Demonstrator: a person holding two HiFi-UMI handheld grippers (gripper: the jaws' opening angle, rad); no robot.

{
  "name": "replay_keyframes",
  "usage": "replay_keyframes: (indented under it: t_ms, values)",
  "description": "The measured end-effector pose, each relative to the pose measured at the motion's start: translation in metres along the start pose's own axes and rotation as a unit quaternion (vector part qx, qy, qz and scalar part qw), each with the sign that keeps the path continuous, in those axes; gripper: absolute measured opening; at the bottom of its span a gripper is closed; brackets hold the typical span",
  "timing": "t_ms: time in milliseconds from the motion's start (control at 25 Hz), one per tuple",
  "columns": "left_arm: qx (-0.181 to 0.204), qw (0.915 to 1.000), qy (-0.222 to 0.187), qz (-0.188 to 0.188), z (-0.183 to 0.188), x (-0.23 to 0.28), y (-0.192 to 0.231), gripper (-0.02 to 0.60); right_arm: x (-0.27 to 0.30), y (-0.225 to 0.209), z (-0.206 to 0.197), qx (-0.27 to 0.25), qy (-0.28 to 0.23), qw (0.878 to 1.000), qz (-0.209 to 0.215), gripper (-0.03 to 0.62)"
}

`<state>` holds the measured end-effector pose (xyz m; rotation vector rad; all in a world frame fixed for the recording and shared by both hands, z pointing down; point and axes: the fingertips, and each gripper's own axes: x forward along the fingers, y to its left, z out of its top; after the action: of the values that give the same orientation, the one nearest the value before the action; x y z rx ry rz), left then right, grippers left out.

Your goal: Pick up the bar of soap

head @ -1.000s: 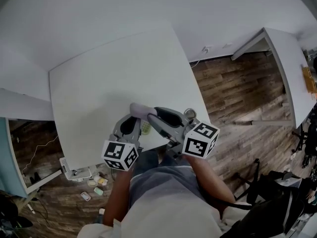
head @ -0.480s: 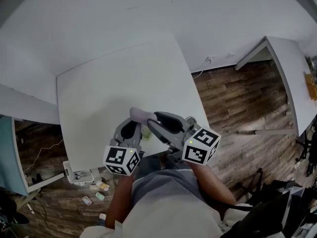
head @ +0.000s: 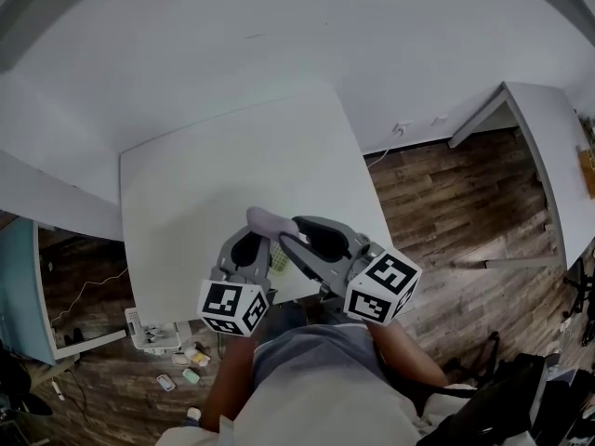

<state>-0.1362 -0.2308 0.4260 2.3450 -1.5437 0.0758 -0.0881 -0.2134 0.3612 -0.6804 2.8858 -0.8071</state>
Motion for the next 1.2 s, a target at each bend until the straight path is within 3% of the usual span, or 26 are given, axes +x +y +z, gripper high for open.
replay_keyframes:
  t_ms: [760, 1200]
  values:
    - [0.015, 0.9984, -0.033, 0.044, 0.027, -0.008, -0.009, -0.002, -0.010, 0.020, 0.020, -0.066, -0.001, 0.997, 0.039, 0.138]
    - [0.011, 0.9980, -0.035, 0.052, 0.028, -0.015, -0.002, -0.002, -0.005, 0.025, 0.013, -0.077, 0.012, 0.996, 0.044, 0.138]
